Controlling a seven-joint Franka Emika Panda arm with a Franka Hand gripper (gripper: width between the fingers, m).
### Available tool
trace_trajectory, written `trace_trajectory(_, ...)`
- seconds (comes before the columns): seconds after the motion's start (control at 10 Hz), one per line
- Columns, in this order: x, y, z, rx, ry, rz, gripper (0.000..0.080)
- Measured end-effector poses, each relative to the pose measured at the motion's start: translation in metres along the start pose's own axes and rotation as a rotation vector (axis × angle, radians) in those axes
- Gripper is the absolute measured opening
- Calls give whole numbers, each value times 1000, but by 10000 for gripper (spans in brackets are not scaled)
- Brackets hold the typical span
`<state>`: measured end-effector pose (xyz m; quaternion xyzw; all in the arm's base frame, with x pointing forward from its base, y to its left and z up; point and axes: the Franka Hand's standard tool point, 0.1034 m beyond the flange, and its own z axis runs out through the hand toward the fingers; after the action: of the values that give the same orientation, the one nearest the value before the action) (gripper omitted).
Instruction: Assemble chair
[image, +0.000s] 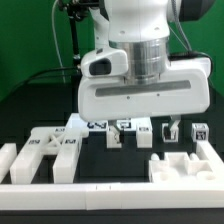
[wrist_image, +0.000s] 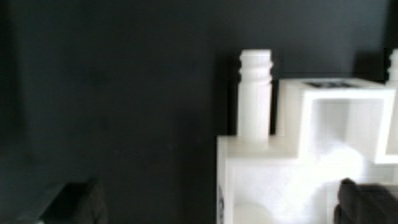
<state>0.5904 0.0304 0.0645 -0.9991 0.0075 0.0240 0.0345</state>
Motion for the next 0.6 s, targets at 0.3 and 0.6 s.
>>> trace_trajectory(0.3, -32, -15, 6, 3, -239, 18, 649)
trace_trajectory(0.6, -49, -25, 15, 1, -396, 9, 649)
